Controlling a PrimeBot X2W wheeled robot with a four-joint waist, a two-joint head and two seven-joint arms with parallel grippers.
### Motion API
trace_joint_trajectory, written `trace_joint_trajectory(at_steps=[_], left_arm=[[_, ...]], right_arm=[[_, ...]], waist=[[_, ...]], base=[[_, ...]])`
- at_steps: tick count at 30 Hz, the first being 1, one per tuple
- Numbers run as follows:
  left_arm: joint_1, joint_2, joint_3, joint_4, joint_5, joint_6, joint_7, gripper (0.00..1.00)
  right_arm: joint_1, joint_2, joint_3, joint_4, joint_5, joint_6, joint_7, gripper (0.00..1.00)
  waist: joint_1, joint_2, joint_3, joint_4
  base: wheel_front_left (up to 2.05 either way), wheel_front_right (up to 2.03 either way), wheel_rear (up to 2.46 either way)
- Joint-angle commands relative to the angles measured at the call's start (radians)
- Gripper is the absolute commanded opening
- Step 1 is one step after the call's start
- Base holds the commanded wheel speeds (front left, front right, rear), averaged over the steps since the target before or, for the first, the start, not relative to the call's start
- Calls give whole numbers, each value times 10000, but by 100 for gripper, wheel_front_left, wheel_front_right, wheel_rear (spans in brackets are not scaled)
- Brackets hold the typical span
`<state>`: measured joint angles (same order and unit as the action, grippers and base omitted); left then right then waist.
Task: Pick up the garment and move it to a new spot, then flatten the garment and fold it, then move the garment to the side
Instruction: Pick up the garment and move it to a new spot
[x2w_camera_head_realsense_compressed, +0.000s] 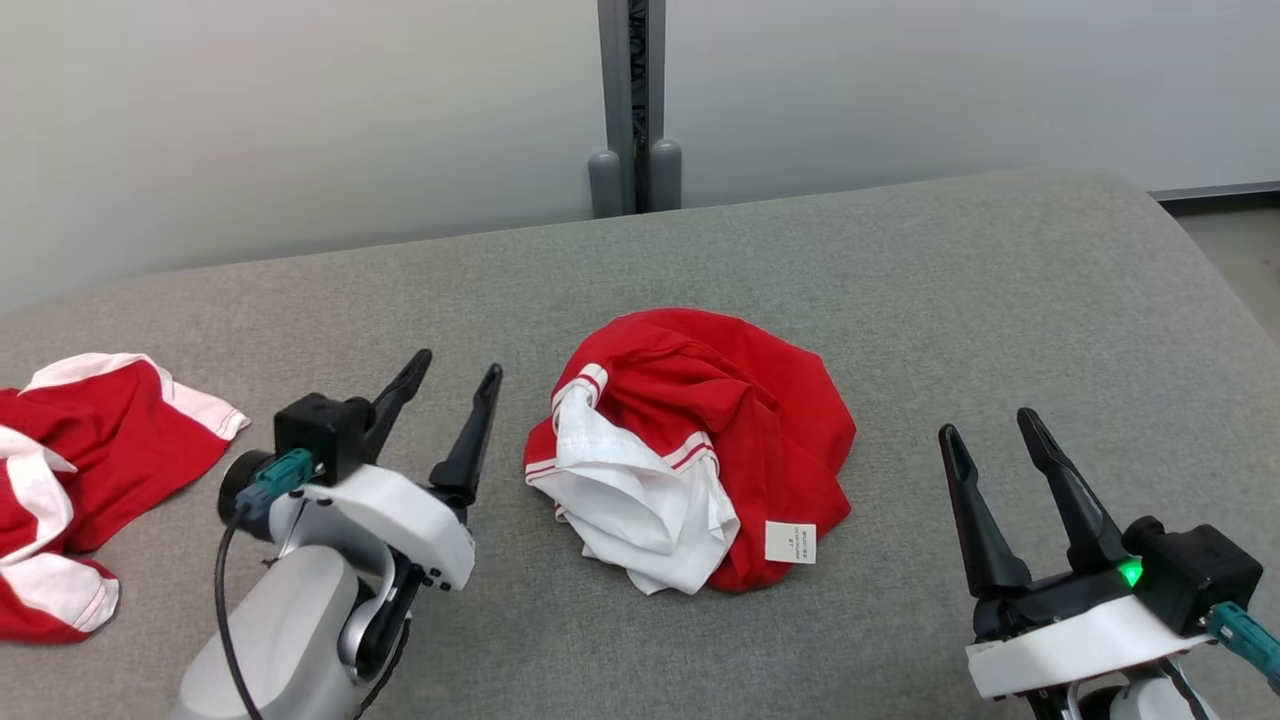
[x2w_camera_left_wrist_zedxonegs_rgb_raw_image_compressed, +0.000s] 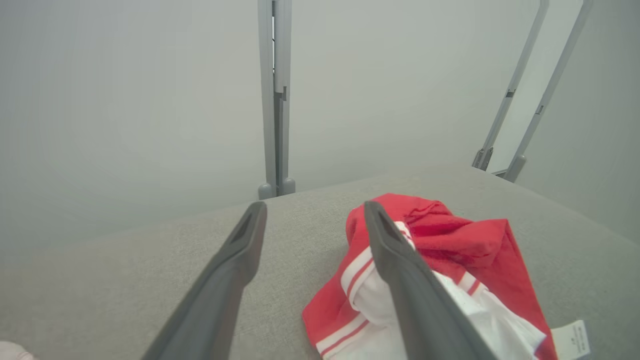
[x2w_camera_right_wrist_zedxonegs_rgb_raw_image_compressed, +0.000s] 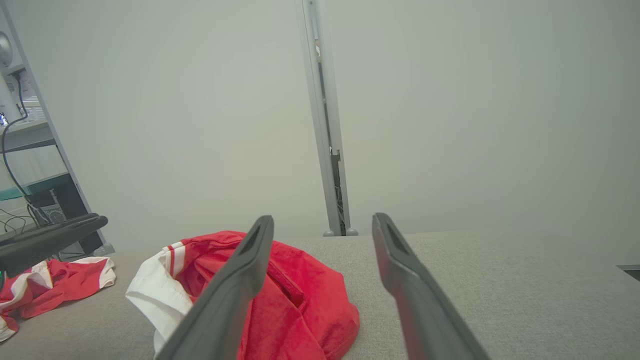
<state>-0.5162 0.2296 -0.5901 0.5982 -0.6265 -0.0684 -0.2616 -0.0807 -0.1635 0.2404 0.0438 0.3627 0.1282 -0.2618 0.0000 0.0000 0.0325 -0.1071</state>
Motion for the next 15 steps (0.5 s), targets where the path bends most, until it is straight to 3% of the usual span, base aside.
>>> trace_joint_trajectory(at_steps=[1,4,10,15], left_arm=[[300,133,201,-309,129,154,-36,100],[1069,307,908,-1278,334,498,-35,100],[2917,-54,2493,-3007,784,990,-36,100],[4150,-626,3654,-3810,1501,923,-36,100]], right_arm=[[129,-73,-33,-38,41,48,-56,100],[189,-99,-162,-79,26,49,-54,100],[322,-79,-417,-113,-46,50,-56,100],[424,-112,-605,-93,-55,48,-56,100]], waist=[[0,0,-47,113],[0,0,-51,250],[0,0,-130,404],[0,0,-158,388]], base=[[0,0,0],[0,0,0],[0,0,0],[0,0,0]])
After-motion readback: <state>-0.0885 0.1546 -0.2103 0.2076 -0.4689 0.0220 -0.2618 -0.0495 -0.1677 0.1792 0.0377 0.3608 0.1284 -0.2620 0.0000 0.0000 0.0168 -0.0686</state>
